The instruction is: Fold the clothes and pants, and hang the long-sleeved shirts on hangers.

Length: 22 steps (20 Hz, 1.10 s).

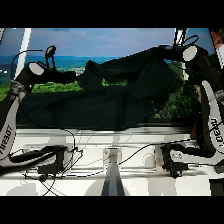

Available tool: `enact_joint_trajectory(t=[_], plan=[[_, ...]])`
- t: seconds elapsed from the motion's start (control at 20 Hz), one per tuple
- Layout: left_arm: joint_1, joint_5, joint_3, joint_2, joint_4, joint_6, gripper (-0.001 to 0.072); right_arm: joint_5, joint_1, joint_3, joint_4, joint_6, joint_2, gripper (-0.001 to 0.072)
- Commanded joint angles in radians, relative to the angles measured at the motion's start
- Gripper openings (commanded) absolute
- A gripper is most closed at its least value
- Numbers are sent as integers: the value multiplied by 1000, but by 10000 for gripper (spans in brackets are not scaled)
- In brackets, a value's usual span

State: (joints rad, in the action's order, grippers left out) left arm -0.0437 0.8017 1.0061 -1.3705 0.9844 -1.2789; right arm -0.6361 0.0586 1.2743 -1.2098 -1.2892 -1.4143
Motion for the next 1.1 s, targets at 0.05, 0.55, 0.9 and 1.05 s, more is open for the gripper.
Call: enact_joint_trajectory(t=[0.05, 0.55, 0.9, 1.05], plan=[[4, -62, -27, -36, -20, 0, 497, 23, 0, 0, 1, 0, -1, 24], [4, -307, -26, -173, -107, 0, 496, 65, 0, 0, -1, 0, -1, 24], [-1, -313, -26, -220, -107, 0, 480, 79, 0, 0, -1, 0, -1, 24], [-10, -312, -26, -224, -108, 0, 474, 79, 0, 0, -1, 0, -1, 24]])
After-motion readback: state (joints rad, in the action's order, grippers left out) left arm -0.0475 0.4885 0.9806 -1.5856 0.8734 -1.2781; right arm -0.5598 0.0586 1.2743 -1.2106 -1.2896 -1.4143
